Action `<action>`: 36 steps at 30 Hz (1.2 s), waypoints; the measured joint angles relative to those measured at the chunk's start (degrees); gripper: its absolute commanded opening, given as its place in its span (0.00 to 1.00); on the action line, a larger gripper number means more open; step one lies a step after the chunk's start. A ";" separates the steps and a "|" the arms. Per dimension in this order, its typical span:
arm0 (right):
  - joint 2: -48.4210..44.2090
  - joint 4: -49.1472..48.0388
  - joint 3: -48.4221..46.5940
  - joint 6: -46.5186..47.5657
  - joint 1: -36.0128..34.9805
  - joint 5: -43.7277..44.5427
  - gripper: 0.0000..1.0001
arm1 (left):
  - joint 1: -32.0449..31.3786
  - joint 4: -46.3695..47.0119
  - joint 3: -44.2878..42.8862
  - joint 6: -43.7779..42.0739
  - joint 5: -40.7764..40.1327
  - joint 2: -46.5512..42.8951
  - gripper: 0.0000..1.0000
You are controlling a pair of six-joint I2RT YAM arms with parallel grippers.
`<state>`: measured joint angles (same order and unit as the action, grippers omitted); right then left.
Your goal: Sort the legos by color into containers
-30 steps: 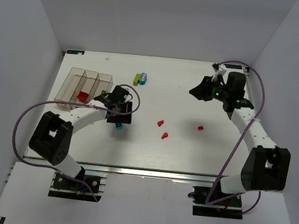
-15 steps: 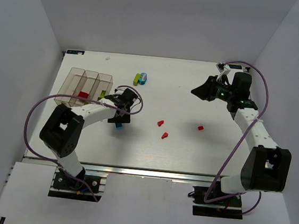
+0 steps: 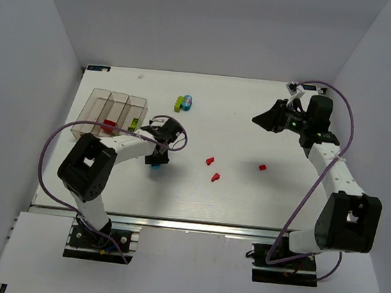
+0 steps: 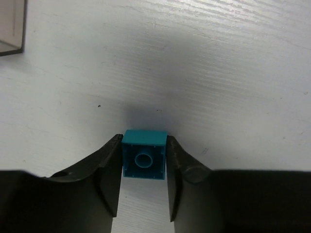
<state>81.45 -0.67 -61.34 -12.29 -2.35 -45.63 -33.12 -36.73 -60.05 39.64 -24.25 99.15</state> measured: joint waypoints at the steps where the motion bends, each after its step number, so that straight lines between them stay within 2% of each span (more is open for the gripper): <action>1: -0.11 0.02 0.17 -0.17 0.11 -0.09 0.32 | 0.00 -0.02 0.07 0.26 -0.02 0.00 0.24; 5: -0.22 -0.37 0.33 -0.46 0.52 -0.66 0.29 | 0.17 0.26 0.07 0.59 -0.20 -0.04 0.05; 7: -0.22 -0.48 0.33 -0.66 0.72 -1.03 0.28 | 0.57 0.13 0.04 0.50 -0.28 -0.31 0.00; 11: -0.31 -0.79 0.37 -0.79 0.79 -1.11 0.22 | 2.32 -1.75 -1.90 -1.38 -1.36 -2.16 0.00; 13: -0.44 -0.81 0.42 -0.74 0.81 -1.18 0.18 | 4.52 -2.25 -5.07 -3.87 -1.99 -3.78 0.00; 15: -0.57 -0.83 0.42 -0.66 0.81 -1.33 0.17 | 7.56 -1.99 -8.83 -6.49 -2.36 -5.14 0.00; 21: -1.53 -0.94 1.20 -0.61 0.83 -1.49 0.16 | 22.34 0.81 -19.80 -13.94 -3.72 -4.96 0.00; 27: -1.92 -0.98 1.27 -0.61 0.83 -1.97 0.16 | 36.46 2.95 -21.11 -16.09 -5.09 0.92 0.00; 32: -1.92 -1.01 1.27 -0.61 0.85 -2.78 0.17 | 38.05 3.76 -21.20 -16.52 -6.62 4.57 0.00; 35: -1.92 -1.01 1.27 -0.61 0.85 -3.04 0.22 | 38.38 3.91 -22.91 -17.11 -7.41 6.34 0.01; 36: -1.92 -1.01 1.27 -0.61 0.85 -3.17 0.26 | 38.64 3.87 -23.85 -17.25 -7.91 7.10 0.05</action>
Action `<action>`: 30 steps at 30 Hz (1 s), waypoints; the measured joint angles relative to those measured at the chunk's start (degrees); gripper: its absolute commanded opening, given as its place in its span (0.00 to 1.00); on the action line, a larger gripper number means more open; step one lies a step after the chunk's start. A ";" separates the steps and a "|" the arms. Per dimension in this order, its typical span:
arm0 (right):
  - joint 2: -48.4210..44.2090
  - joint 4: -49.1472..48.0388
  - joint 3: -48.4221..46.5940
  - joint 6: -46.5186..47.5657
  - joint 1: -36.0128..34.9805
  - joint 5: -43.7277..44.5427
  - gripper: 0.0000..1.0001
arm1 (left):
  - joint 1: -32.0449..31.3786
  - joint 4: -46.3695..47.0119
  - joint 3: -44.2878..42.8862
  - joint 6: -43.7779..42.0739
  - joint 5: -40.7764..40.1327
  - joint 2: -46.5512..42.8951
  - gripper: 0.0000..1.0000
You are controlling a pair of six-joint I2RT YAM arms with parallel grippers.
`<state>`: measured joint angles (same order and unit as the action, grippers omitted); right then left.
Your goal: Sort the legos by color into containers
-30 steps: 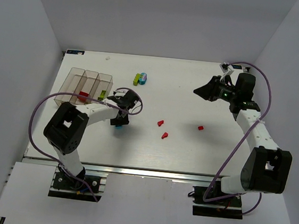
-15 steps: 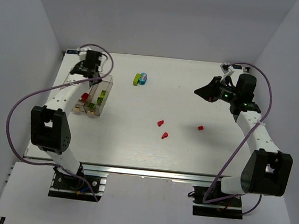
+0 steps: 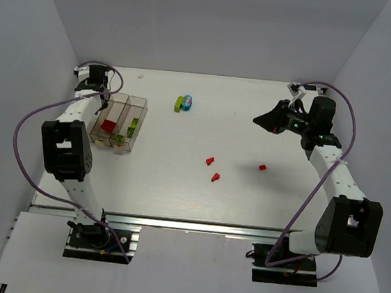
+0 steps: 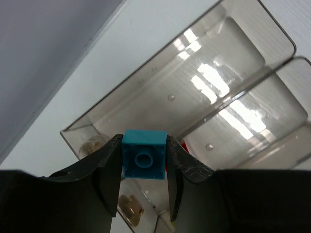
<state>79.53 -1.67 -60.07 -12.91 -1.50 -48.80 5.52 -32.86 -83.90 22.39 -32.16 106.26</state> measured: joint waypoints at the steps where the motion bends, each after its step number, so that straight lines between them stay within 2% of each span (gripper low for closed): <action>1: 0.00 0.00 0.00 -0.04 0.00 -0.11 0.27 | 0.42 0.04 -0.96 -0.13 -0.42 0.83 0.11; 4: 0.00 -0.02 0.00 0.04 0.00 -0.74 0.27 | 1.90 0.20 -2.75 -0.42 -1.42 2.86 0.13; 5: 0.00 -0.02 0.00 0.04 0.00 -0.92 0.28 | 2.49 0.20 -2.86 -0.48 -1.55 3.28 0.19; 7: 0.00 -0.02 0.00 0.04 0.00 -1.16 0.31 | 3.39 0.02 -2.91 -0.52 -1.53 3.98 0.43; 8: 0.00 -0.02 0.00 0.04 0.00 -1.27 0.33 | 3.87 -0.11 -3.02 -0.55 -1.49 4.31 0.65; 9: 0.00 -0.02 0.00 0.09 0.00 -1.40 0.37 | 4.24 -0.39 -3.21 -0.81 -1.42 4.63 0.72; 11: 0.00 -0.02 0.00 0.15 0.00 -1.66 0.43 | 4.83 -0.48 -3.39 -0.66 -1.09 5.07 0.77; 12: 0.00 -0.07 0.00 0.33 0.00 -1.97 0.50 | 4.94 -0.63 -3.37 -0.57 -0.61 5.07 0.81; 16: 0.02 -0.13 0.00 1.36 0.00 -2.99 0.60 | 4.79 -0.66 -3.39 -0.52 2.71 4.52 0.83; 17: 0.02 -0.17 0.00 1.70 0.00 -3.28 0.61 | 4.63 -0.66 -3.39 -0.52 3.91 4.22 0.81; 18: 0.04 -0.17 0.00 2.32 -0.02 -3.85 0.62 | 4.48 -0.66 -3.37 -0.50 5.18 3.63 0.68; 20: 0.15 -0.17 0.00 4.20 -0.20 -5.18 0.60 | 4.24 0.00 -2.58 -0.22 9.79 1.42 0.23; 21: 0.37 -0.09 0.00 5.66 -0.66 -5.62 0.57 | 4.11 1.40 -0.98 -0.48 12.90 -0.98 0.07; 22: 0.81 0.07 -0.02 7.93 -1.14 -6.08 0.51 | 4.07 3.17 1.44 -0.44 16.52 -4.00 0.00; 23: 1.40 0.35 -0.09 10.27 -2.01 -6.29 0.40 | 4.04 4.96 4.66 -0.87 21.31 -7.96 0.00; 24: 2.71 1.62 -0.63 13.40 -3.74 -6.05 0.16 | 4.07 7.48 8.31 -1.09 26.99 -12.24 0.00; 25: 4.74 3.37 -1.92 17.42 -5.53 -5.75 0.07 | 3.93 10.21 12.26 -1.05 32.41 -16.83 0.00; 26: 7.54 5.97 -4.26 21.38 -7.91 -5.14 0.02 | 3.78 12.70 15.61 -0.76 37.20 -20.52 0.07; 27: 11.52 9.51 -8.00 25.44 -10.62 -3.82 0.06 | 3.65 15.30 18.69 -0.28 41.92 -23.71 0.17; 28: 16.02 12.90 -12.39 28.94 -12.85 -2.49 0.18 | 3.50 17.90 21.90 0.28 46.56 -26.64 0.32; 29: 21.07 15.45 -17.73 31.52 -15.02 -0.94 0.31 | 3.17 20.00 24.63 0.76 50.84 -28.74 0.54; 30: 26.56 18.43 -24.13 33.14 -17.07 1.03 0.56 | 2.82 22.29 27.17 1.20 54.51 -30.01 0.61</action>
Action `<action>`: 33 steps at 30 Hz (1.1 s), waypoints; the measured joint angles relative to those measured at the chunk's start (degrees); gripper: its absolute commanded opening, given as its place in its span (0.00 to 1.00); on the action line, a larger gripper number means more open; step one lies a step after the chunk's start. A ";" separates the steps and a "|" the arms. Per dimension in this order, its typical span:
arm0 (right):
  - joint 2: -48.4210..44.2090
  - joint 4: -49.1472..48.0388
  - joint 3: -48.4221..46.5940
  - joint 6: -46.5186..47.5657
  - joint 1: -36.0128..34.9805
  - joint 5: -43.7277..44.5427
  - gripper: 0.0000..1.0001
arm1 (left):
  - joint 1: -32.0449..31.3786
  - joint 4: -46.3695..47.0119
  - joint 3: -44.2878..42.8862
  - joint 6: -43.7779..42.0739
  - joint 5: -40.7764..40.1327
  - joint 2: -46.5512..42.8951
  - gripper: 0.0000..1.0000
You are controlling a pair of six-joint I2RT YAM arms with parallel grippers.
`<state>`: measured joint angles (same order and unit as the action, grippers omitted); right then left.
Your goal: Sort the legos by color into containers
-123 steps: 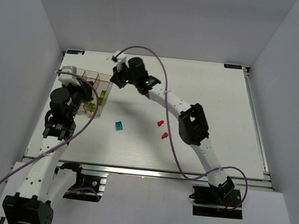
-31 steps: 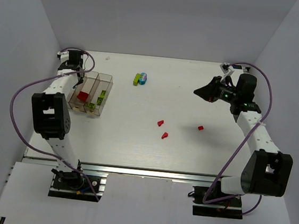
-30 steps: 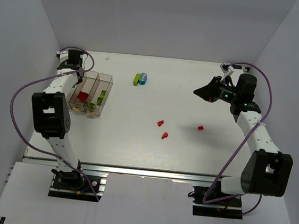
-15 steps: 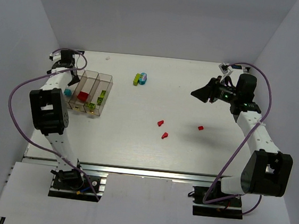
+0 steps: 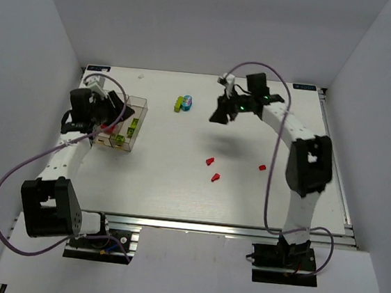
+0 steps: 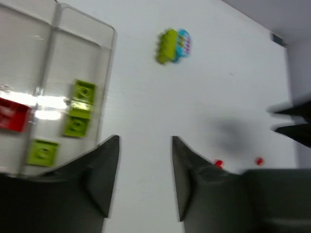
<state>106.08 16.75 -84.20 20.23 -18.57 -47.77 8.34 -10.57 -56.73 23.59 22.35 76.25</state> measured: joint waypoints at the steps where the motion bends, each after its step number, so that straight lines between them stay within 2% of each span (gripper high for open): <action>1: 6.05 3.04 -7.45 0.09 -1.57 1.90 0.68 | -0.28 1.68 2.38 0.20 2.99 -0.85 0.66; 2: 12.04 4.94 -15.65 -0.22 -2.80 3.91 0.87 | -0.39 3.15 4.63 0.35 5.16 -1.36 0.71; 4: 22.45 6.78 -30.53 -0.63 -4.37 8.02 0.89 | -0.44 4.66 9.11 0.59 8.46 -2.43 0.71; 5: 24.96 5.51 -33.14 -0.02 -5.07 10.75 0.89 | -0.44 4.66 10.43 0.66 9.49 -2.80 0.72; 9: 26.49 5.73 -31.21 5.81 -8.04 17.64 0.89 | -0.44 5.97 11.54 0.79 12.61 -4.76 0.72; 15: 30.67 1.64 -33.07 13.68 -12.15 17.70 0.89 | -0.44 8.81 11.52 1.27 14.93 -7.91 0.72; 20: 33.66 -2.23 -35.12 17.00 -11.93 16.98 0.89 | -0.44 9.03 11.52 1.53 15.63 -7.98 0.73; 25: 39.58 -5.75 -42.14 14.95 -11.30 20.26 0.87 | -0.44 8.94 11.52 1.55 15.65 -8.44 0.73; 29: 39.91 -7.61 -42.23 8.26 -10.86 21.99 0.82 | -0.44 8.94 11.52 1.68 15.93 -8.59 0.73; 33: 39.87 -9.33 -42.07 0.76 -10.78 21.38 0.85 | -0.44 9.25 11.52 2.25 16.83 -8.59 0.73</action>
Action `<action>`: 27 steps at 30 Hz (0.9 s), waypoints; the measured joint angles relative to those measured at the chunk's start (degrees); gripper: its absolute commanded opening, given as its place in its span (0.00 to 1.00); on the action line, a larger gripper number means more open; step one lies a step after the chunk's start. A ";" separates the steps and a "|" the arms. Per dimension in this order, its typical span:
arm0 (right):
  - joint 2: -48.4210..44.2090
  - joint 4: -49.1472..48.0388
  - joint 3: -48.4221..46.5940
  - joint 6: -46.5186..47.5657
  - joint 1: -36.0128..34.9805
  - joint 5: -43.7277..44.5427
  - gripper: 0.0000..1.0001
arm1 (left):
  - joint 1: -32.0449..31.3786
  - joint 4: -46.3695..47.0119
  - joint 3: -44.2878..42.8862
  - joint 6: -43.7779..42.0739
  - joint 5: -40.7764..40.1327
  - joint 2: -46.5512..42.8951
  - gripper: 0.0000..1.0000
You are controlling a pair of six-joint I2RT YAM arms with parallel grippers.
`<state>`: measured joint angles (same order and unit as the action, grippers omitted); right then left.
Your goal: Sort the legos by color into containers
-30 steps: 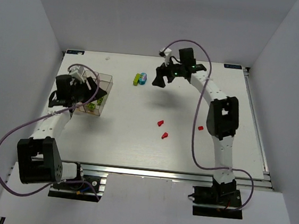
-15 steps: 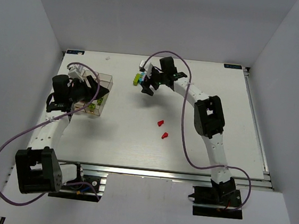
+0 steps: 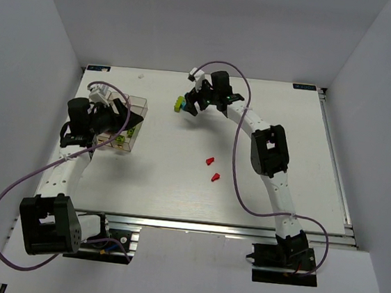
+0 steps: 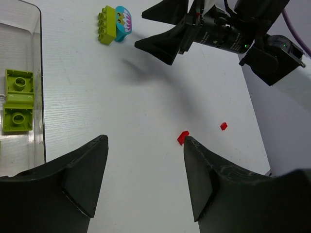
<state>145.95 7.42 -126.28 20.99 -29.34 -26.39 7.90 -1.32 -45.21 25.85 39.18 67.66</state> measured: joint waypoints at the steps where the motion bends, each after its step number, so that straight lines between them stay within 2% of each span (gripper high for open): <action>1: 0.00 -0.09 0.00 -1.84 -0.02 -0.31 0.85 | 0.00 0.04 0.00 0.15 0.31 0.02 0.73; 7: -0.66 -0.92 0.81 -17.09 0.09 -0.63 0.81 | -0.02 2.14 -0.04 1.62 1.05 1.36 0.76; 10: -5.29 -1.20 7.21 -24.59 0.44 0.13 0.76 | -1.14 2.03 -1.95 1.73 0.37 5.77 0.76; 13: -11.54 0.11 12.66 -29.97 1.88 1.27 0.70 | -5.03 -3.54 -9.01 0.00 -3.91 13.11 0.75; 14: -13.38 1.05 13.07 -30.99 2.64 1.33 0.58 | -6.86 -5.57 -12.02 -0.79 -6.10 15.50 0.76; 15: -15.41 1.44 13.42 -31.56 3.58 1.31 0.40 | -9.03 -7.37 -15.54 -1.73 -8.55 18.29 0.76; 16: -17.35 1.97 13.81 -31.76 4.48 0.76 0.23 | -10.95 -8.87 -18.53 -2.47 -10.64 20.46 0.75; 17: -19.74 2.58 14.34 -32.37 5.57 -0.17 0.00 | -13.11 -10.16 -21.38 -3.34 -13.51 22.53 0.75; 20: -27.98 4.00 17.29 -34.38 9.16 -3.67 0.00 | -18.08 -14.45 -29.11 -6.08 -21.42 28.09 0.75; 21: -30.60 3.78 19.15 -34.82 10.32 -4.76 0.11 | -19.32 -16.06 -32.20 -7.08 -24.04 30.40 0.75; 22: -34.12 2.84 22.64 -35.67 11.61 -6.54 0.36 | -20.28 -17.05 -35.06 -8.04 -26.18 32.81 0.75; 25: -44.52 -0.68 36.13 -38.56 15.37 -11.89 0.75 | -22.38 -19.39 -42.97 -10.49 -32.87 40.41 0.75; 27: -50.18 -3.91 45.86 -40.68 17.68 -15.13 0.75 | -23.63 -20.44 -47.19 -11.89 -36.89 45.62 0.75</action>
<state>95.77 3.51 -80.42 -19.68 -11.66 -41.52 -15.73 -21.76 -92.40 13.96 2.28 113.27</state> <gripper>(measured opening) 0.734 0.754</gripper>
